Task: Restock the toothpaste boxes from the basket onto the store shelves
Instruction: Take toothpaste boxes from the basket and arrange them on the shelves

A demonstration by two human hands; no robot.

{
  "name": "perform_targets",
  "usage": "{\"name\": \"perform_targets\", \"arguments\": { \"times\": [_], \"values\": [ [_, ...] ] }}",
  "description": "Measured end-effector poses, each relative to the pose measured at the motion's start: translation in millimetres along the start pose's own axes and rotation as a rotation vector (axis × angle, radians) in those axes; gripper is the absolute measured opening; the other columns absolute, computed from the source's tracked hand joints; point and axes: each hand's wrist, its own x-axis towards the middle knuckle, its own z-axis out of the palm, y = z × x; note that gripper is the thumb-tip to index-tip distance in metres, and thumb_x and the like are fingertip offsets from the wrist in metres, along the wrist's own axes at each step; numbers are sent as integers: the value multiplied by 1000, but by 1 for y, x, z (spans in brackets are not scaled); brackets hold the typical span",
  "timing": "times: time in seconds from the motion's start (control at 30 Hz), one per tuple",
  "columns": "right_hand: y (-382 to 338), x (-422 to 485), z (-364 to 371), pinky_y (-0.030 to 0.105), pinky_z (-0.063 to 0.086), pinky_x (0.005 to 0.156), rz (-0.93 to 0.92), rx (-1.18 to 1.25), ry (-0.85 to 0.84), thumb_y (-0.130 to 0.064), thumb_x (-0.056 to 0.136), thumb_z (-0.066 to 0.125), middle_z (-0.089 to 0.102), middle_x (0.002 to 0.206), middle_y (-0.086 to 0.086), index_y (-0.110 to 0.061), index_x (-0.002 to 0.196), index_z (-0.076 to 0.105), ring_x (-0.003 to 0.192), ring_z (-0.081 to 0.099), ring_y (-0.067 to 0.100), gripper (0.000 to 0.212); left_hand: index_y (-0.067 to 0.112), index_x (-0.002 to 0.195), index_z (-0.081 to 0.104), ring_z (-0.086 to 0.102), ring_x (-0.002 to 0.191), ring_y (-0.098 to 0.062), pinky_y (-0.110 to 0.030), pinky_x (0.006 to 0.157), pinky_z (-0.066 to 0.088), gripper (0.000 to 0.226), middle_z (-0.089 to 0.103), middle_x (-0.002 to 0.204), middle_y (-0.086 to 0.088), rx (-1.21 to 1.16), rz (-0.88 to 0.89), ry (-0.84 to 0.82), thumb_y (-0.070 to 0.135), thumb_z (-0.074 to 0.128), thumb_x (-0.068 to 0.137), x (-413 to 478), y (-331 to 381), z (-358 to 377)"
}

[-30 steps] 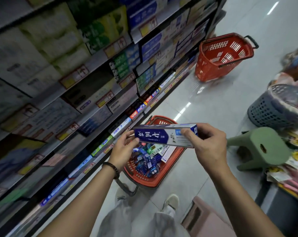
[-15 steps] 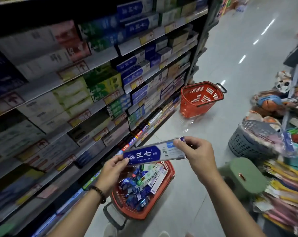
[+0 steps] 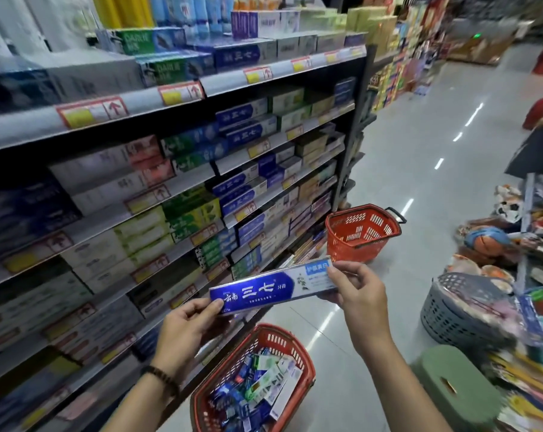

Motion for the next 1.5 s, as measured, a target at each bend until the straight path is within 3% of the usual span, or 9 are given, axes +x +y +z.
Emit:
{"name": "perform_targets", "arguments": {
  "times": [0.13, 0.23, 0.4, 0.63, 0.73, 0.8, 1.17, 1.37, 1.5],
  "values": [
    [-15, 5, -4, 39, 67, 76, -18, 32, -45, -9, 102, 66, 80, 94, 8, 0, 111, 62, 97, 79, 24, 13, 1, 108, 75, 79, 88, -29, -29, 73, 64, 27, 80, 101, -18, -27, 92, 36, 18, 78, 87, -8, 14, 10],
    [-22, 6, -6, 40, 67, 80, -27, 23, -76, -11, 104, 63, 80, 96, 4, -1, 112, 63, 100, 78, 22, 12, 0, 106, 76, 78, 88, -32, -26, 68, 64, 26, 79, 101, -20, -57, 126, 68, 17, 78, 87, -14, 23, 15],
    [-27, 8, -2, 39, 66, 79, -49, 5, -74, -15, 106, 62, 81, 100, 5, -3, 108, 67, 100, 79, 22, 14, 1, 104, 77, 78, 94, -32, -33, 81, 65, 33, 79, 106, -17, -48, 192, 68, 23, 79, 81, -20, 42, 15],
    [-28, 5, 17, 39, 66, 74, -78, -36, -39, -13, 108, 59, 81, 98, 4, -5, 100, 68, 100, 78, 22, 14, 5, 100, 80, 79, 92, -30, -35, 77, 66, 30, 80, 98, -15, -23, 262, 78, 26, 80, 80, -15, 69, 1],
    [-31, 8, 31, 43, 67, 77, -93, -51, -28, -14, 108, 59, 81, 97, 3, -5, 99, 67, 100, 78, 23, 15, 14, 94, 84, 78, 97, -33, -50, 94, 60, 21, 81, 99, -13, 12, 271, 94, 30, 83, 79, -3, 82, -7],
    [-35, 12, 39, 46, 67, 78, -95, -45, -7, -15, 108, 59, 81, 97, 3, -6, 98, 67, 100, 78, 22, 16, 19, 92, 85, 78, 98, -33, -54, 97, 58, 19, 81, 99, -12, 39, 278, 94, 33, 84, 79, 5, 88, -10],
    [-51, 53, 48, 46, 67, 80, -126, -40, 33, -19, 107, 60, 80, 96, -2, -8, 94, 66, 104, 77, 15, 18, 27, 89, 85, 77, 100, -25, -53, 97, 59, 22, 82, 95, -3, 50, 325, 110, 40, 83, 71, 30, 114, 23],
    [-56, 105, 31, 45, 67, 80, -133, -40, -14, -20, 107, 60, 80, 98, -2, -11, 92, 65, 103, 78, 16, 18, 27, 91, 85, 77, 100, -29, -56, 96, 59, 36, 82, 95, -4, 62, 368, 167, 51, 86, 64, 49, 115, 63],
    [-64, 148, 9, 49, 66, 82, -130, -4, -80, -19, 107, 61, 81, 100, 3, -18, 85, 69, 103, 78, 20, 23, 28, 89, 86, 76, 103, -26, -55, 100, 57, 29, 82, 93, 0, 65, 381, 236, 48, 85, 68, 57, 118, 106]
  ]
}}
